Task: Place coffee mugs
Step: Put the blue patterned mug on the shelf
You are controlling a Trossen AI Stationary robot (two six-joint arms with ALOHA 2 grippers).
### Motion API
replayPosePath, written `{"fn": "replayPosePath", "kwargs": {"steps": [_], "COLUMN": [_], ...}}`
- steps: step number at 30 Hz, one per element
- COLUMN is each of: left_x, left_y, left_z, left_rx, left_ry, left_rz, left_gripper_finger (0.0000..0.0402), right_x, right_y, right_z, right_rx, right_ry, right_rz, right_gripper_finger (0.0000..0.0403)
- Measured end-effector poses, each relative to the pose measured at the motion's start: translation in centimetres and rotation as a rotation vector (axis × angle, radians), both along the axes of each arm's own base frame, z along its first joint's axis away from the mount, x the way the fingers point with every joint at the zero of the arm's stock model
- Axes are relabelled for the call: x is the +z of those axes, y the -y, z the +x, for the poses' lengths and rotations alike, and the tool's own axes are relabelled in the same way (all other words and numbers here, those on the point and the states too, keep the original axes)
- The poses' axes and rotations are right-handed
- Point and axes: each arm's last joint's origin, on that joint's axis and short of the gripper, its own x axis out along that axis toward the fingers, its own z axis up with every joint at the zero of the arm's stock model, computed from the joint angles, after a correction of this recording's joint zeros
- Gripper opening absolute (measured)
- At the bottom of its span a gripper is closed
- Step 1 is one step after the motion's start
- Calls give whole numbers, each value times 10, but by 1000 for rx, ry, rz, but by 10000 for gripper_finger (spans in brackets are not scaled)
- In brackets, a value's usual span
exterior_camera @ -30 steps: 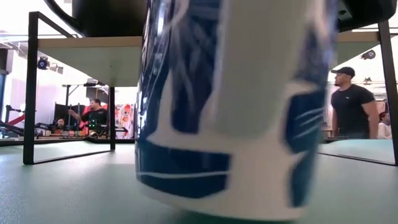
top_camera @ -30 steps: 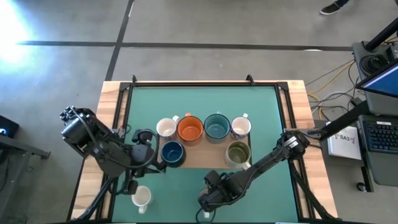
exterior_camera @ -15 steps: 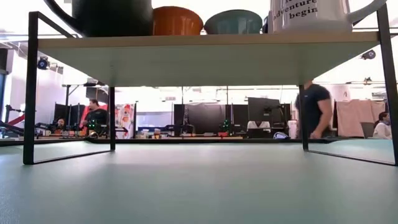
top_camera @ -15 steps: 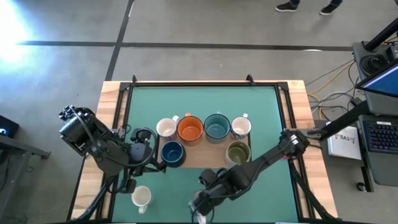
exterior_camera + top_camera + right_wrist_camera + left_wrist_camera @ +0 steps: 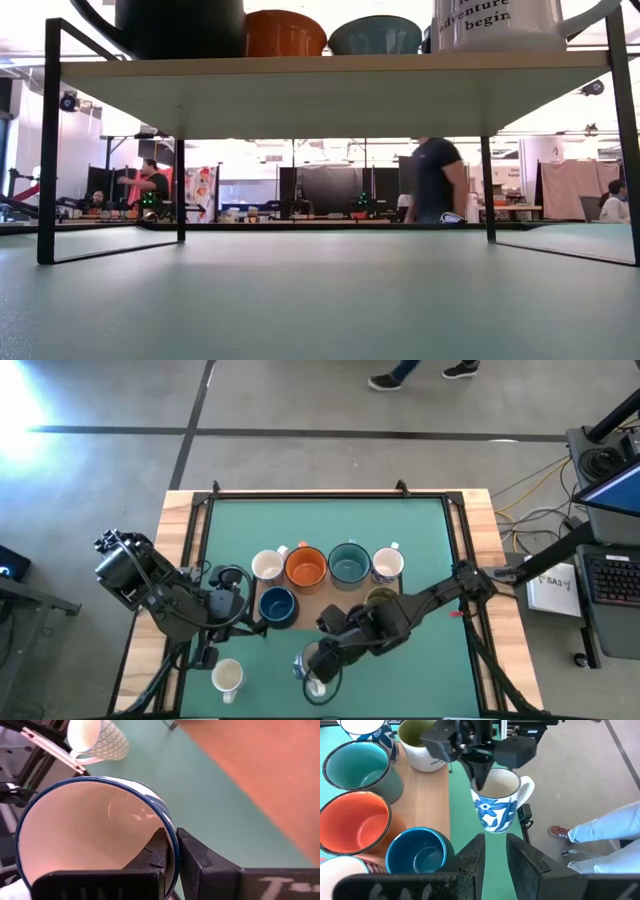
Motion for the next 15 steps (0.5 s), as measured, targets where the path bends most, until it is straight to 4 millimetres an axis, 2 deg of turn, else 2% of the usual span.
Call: {"fn": "replayPosePath", "kwargs": {"steps": [6,15], "left_x": [0,0], "left_y": [0,0], "left_z": [0,0], "left_rx": [0,4], "left_ry": [-2,-4], "left_rz": [1,3], "left_gripper_finger": [61,61], "right_x": [8,46], "right_y": [22,48], "right_z": [-5,-31], "right_rx": [-12,-36], "right_ry": [-34,23], "right_rz": [-34,-32], "right_gripper_finger": [13,13]}}
